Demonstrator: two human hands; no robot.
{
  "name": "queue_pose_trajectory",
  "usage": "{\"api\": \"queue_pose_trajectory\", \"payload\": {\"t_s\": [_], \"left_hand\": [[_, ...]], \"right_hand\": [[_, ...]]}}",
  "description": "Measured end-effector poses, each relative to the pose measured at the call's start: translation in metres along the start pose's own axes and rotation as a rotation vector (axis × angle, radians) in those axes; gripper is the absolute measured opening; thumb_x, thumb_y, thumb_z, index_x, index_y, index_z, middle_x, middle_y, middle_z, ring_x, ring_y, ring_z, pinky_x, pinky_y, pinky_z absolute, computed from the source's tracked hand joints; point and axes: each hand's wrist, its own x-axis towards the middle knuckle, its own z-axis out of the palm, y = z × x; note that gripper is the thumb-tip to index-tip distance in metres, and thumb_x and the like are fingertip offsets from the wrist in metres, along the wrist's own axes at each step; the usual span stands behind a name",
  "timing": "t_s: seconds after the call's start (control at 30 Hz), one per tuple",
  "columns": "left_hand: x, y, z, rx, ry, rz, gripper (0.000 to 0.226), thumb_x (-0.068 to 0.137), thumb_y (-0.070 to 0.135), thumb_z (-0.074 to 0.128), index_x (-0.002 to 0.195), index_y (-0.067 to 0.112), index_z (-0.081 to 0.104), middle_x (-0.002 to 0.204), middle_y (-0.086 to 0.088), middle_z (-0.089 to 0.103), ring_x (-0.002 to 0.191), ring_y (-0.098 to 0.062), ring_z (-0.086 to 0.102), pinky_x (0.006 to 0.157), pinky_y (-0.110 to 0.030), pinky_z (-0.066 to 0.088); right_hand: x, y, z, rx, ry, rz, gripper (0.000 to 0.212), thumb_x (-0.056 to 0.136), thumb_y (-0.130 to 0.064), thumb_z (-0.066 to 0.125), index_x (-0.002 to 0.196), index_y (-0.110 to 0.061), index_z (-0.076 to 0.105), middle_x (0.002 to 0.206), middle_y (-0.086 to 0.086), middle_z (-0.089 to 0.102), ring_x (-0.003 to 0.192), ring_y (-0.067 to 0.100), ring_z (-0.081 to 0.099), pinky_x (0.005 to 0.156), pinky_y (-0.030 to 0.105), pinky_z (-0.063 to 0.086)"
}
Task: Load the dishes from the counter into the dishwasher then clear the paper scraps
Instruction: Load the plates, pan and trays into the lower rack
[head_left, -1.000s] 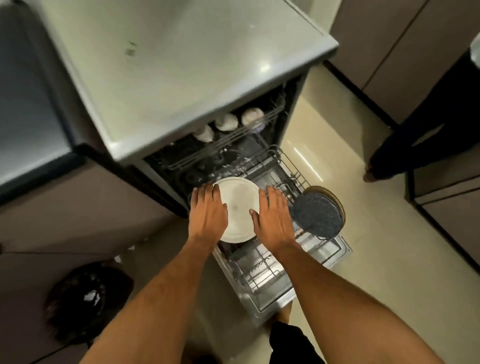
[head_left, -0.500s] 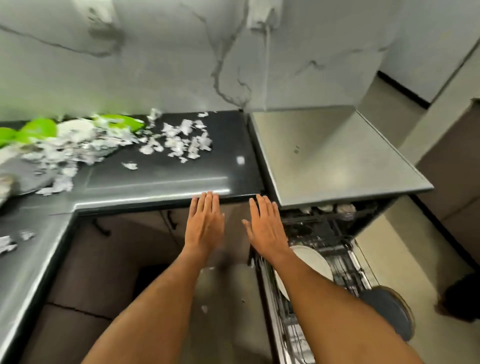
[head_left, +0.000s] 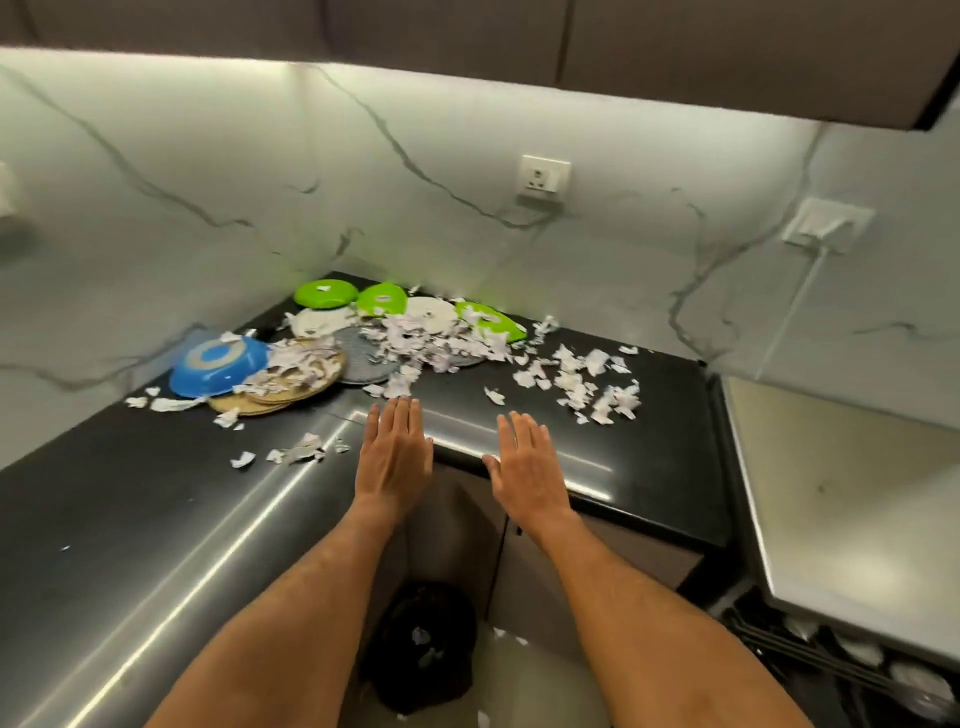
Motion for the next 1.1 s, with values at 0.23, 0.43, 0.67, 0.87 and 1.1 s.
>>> {"api": "queue_pose_trajectory", "payload": {"t_s": [0.23, 0.43, 0.67, 0.87, 1.1], "left_hand": [[0.011, -0.097, 0.0, 0.046, 0.011, -0.212, 0.063, 0.086, 0.022, 0.066, 0.142, -0.003, 0.049, 0.143, -0.022, 0.053, 0.137, -0.035, 0.047, 0.121, -0.051, 0.027], [0.039, -0.164, 0.025, 0.154, -0.035, -0.334, 0.058, 0.086, 0.022, 0.068, 0.137, 0.0, 0.053, 0.136, -0.02, 0.057, 0.129, -0.034, 0.053, 0.116, -0.048, 0.034], [0.078, -0.208, 0.072, 0.185, -0.151, -0.311, 0.053, 0.083, 0.015, 0.073, 0.132, 0.004, 0.056, 0.129, -0.016, 0.061, 0.121, -0.028, 0.057, 0.112, -0.043, 0.043], [0.111, -0.23, 0.112, 0.149, -0.278, -0.31, 0.03, 0.082, 0.005, 0.065, 0.111, 0.013, 0.064, 0.108, -0.006, 0.065, 0.102, -0.02, 0.059, 0.099, -0.035, 0.049], [0.137, -0.246, 0.139, 0.101, -0.328, -0.294, 0.034, 0.071, -0.003, 0.072, 0.095, 0.019, 0.06, 0.094, -0.002, 0.063, 0.089, -0.021, 0.061, 0.083, -0.033, 0.052]], "right_hand": [[0.088, -0.075, 0.037, 0.097, -0.018, -0.155, 0.062, 0.098, -0.036, 0.059, 0.148, -0.003, 0.043, 0.146, 0.019, 0.048, 0.138, 0.036, 0.043, 0.116, 0.052, 0.036], [0.168, -0.131, 0.088, 0.18, -0.065, -0.291, 0.058, 0.096, -0.036, 0.06, 0.144, -0.005, 0.045, 0.14, 0.018, 0.052, 0.13, 0.033, 0.048, 0.112, 0.047, 0.04], [0.237, -0.162, 0.136, 0.229, -0.121, -0.408, 0.038, 0.086, -0.02, 0.072, 0.119, -0.006, 0.06, 0.117, 0.015, 0.063, 0.109, 0.03, 0.059, 0.1, 0.041, 0.051], [0.278, -0.175, 0.183, 0.207, -0.205, -0.532, 0.029, 0.08, -0.002, 0.068, 0.107, -0.011, 0.068, 0.109, 0.01, 0.065, 0.101, 0.024, 0.058, 0.091, 0.036, 0.054], [0.306, -0.189, 0.217, 0.239, -0.255, -0.651, 0.025, 0.081, -0.001, 0.063, 0.102, -0.012, 0.068, 0.107, 0.007, 0.063, 0.1, 0.025, 0.057, 0.087, 0.036, 0.052]]}}
